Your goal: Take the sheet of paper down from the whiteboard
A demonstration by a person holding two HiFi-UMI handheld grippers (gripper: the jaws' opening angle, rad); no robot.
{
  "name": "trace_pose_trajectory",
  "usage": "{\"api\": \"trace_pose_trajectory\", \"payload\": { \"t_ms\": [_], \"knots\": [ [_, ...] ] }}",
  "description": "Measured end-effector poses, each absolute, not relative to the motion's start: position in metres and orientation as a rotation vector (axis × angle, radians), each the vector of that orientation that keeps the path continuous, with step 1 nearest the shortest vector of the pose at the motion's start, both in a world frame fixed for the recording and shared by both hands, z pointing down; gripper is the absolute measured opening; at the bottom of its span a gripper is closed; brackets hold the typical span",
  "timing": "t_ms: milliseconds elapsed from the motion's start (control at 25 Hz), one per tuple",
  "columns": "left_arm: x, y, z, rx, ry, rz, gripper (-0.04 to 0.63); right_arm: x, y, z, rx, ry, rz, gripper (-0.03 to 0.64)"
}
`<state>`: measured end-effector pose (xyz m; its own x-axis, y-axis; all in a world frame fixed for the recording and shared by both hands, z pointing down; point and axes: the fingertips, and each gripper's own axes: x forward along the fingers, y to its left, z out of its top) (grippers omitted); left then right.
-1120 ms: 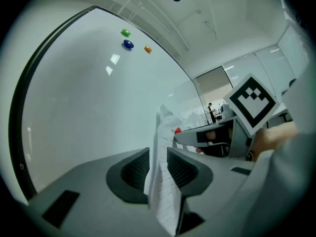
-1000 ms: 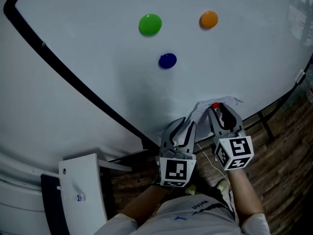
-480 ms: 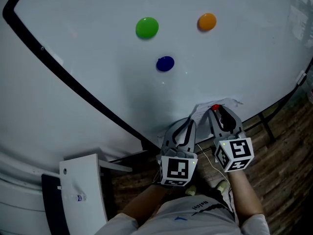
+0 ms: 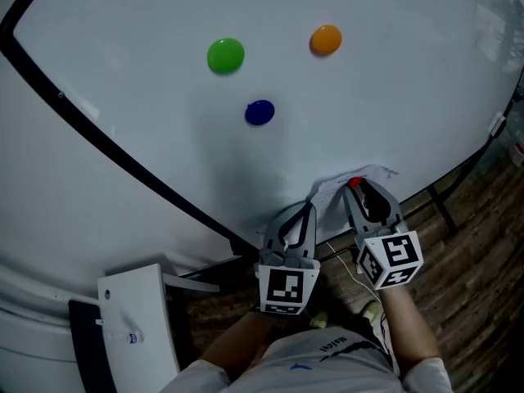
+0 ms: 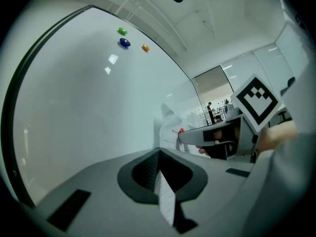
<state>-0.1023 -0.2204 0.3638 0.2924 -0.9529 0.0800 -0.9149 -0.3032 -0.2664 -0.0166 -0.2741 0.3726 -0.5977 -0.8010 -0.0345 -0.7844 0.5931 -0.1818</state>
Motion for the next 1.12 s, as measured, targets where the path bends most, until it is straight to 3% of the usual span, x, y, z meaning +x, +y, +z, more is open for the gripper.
{"api": "trace_pose_trajectory", "payload": {
  "t_ms": [1120],
  "knots": [
    [0.007, -0.192, 0.365, -2.780, 1.329, -0.160, 0.012, 0.116, -0.199, 0.366, -1.710, 2.518, -0.232, 0.132]
  ]
}}
